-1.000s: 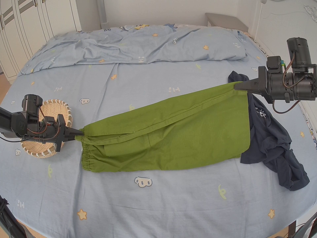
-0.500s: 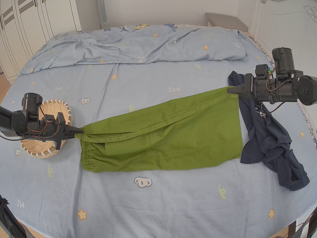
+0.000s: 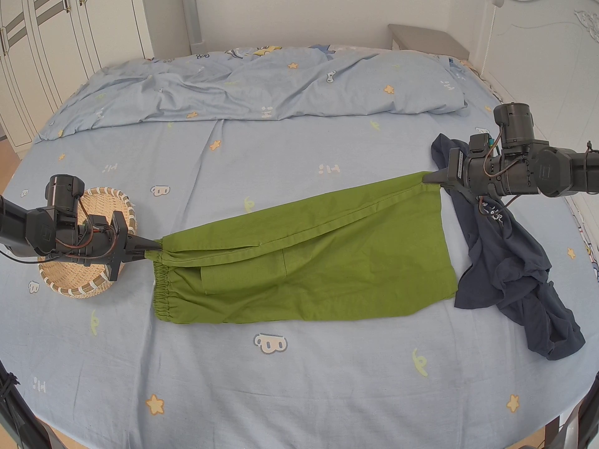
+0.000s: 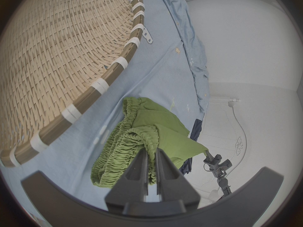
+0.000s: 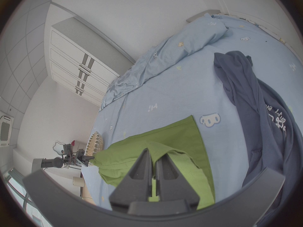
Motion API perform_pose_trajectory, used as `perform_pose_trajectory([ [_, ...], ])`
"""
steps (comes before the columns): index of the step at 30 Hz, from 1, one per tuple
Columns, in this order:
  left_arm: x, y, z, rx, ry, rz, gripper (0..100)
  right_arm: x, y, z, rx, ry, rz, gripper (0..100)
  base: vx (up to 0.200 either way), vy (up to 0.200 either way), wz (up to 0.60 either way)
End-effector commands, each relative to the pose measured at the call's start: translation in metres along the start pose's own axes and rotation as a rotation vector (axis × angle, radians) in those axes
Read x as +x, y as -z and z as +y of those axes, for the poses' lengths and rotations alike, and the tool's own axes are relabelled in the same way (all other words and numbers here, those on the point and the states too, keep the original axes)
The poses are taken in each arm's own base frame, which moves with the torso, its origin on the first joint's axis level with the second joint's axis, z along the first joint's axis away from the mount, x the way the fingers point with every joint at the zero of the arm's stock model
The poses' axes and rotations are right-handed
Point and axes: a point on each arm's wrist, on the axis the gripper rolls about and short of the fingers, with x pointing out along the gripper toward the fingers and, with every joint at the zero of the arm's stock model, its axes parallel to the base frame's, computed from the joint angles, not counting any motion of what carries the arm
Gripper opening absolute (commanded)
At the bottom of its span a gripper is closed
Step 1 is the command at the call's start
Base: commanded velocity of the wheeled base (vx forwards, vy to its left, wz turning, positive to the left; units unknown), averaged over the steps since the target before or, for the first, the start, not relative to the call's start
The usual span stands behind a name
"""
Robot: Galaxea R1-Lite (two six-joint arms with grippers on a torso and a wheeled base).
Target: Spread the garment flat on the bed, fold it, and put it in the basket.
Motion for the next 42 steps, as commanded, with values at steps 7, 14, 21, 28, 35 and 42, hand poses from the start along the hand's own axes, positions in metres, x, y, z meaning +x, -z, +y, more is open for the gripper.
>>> perform_pose_trajectory([
  [7,0.008,-0.008,0.001,0.003,0.001,0.0,0,0.029,0.003,-0.031,0.052,0.037,0.031,0,0.0,0.0,0.0],
  [14,0.011,-0.011,0.003,0.003,0.0,0.001,100,0.039,0.005,-0.038,0.061,0.042,0.044,100,0.0,0.0,0.0],
  [21,0.014,-0.011,-0.004,0.025,0.023,-0.001,100,0.046,0.011,-0.041,0.068,0.044,0.065,100,0.0,0.0,0.0],
  [28,0.02,0.0,-0.022,0.029,0.058,0.022,100,0.035,0.025,-0.042,0.098,0.023,0.12,100,0.0,0.0,0.0],
  [35,0.025,0.01,-0.04,0.023,0.088,0.044,100,0.012,0.049,-0.038,0.093,0.011,0.107,100,0.0,0.0,0.0],
  [42,0.043,-0.014,-0.038,0.002,0.2,-0.048,100,-0.013,0.056,-0.02,0.086,-0.093,0.035,100,0.0,0.0,0.0],
])
